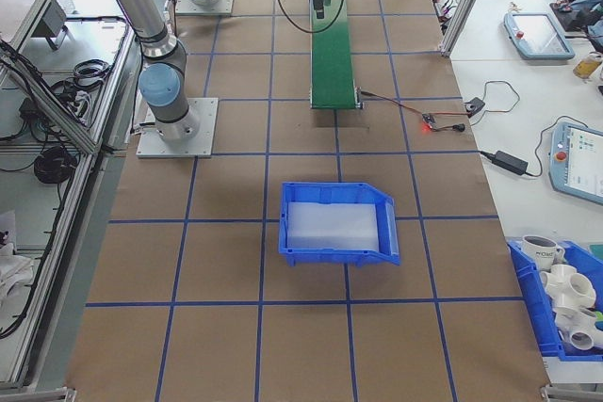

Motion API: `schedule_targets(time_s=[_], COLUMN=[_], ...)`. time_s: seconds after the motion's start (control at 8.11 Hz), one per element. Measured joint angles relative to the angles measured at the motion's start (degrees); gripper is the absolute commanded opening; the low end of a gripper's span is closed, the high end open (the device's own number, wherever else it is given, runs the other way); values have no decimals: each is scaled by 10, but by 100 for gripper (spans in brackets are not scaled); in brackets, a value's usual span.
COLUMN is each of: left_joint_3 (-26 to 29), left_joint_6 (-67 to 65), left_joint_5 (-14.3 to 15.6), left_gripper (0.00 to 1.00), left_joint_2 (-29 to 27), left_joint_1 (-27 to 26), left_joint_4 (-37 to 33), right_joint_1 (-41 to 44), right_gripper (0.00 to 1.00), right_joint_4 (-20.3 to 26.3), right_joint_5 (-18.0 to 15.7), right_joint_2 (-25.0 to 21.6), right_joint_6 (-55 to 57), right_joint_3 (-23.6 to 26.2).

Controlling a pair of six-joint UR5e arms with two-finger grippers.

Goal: Move button from left to right

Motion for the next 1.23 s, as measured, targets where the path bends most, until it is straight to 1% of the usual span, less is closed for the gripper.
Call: schedule_targets(time_s=[0.25,0.49,0.62,0.86,0.99,1.23], left_joint_3=[1,2,2,2,2,2], left_joint_6=[-3,-1,0,1,2,2], left_joint_5=[0,0,0,0,0,0], left_gripper=[100,100,100,100,100,100], left_joint_2=[16,19,18,14,13,12], left_joint_1=[-6,-6,-6,-6,-6,-5], left_joint_4=[-23,-28,-28,-23,-22,-21], right_joint_1=[0,-1,-1,-2,-4,-16], right_gripper=[100,100,100,100,100,100], right_joint_4=[0,-1,-2,-4,-7,-19], right_joint_5=[0,0,-1,-1,0,7], right_joint_2=[1,5,15,55,82,123], right_joint_6=[0,-1,0,1,1,2], right_joint_3=[0,0,0,1,2,18])
